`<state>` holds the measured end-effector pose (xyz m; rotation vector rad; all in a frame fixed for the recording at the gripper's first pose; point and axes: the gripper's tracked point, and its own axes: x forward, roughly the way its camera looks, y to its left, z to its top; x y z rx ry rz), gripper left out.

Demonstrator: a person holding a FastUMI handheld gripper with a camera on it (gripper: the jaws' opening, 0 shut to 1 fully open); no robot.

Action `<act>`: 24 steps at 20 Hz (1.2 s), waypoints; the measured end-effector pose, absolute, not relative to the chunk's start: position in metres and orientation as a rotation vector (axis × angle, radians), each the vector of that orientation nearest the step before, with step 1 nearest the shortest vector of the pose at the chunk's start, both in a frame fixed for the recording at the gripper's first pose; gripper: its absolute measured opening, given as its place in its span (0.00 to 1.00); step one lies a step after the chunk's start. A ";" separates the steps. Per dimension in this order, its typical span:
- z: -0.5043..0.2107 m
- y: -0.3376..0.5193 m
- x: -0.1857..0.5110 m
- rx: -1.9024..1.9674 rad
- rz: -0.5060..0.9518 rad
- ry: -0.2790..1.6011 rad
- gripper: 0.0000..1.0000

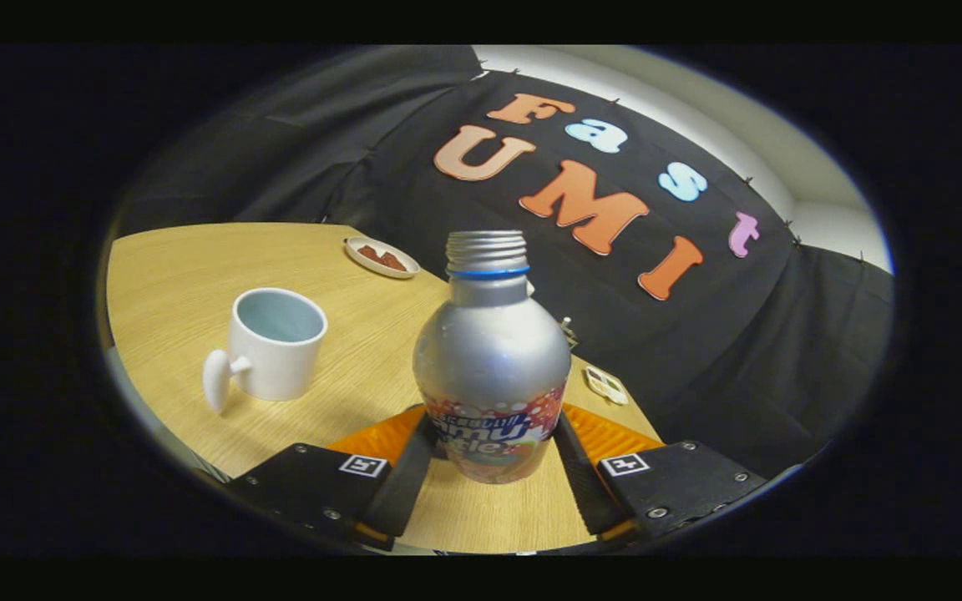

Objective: Take the bottle from table, then pour the juice into the cup, finally place the bottle on the coaster

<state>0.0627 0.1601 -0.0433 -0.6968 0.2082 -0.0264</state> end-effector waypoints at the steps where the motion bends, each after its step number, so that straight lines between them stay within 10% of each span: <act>1: -0.042 0.164 0.062 -0.706 -0.024 0.206 0.78; 24: -0.011 0.199 0.085 -1.409 -0.083 0.074 0.77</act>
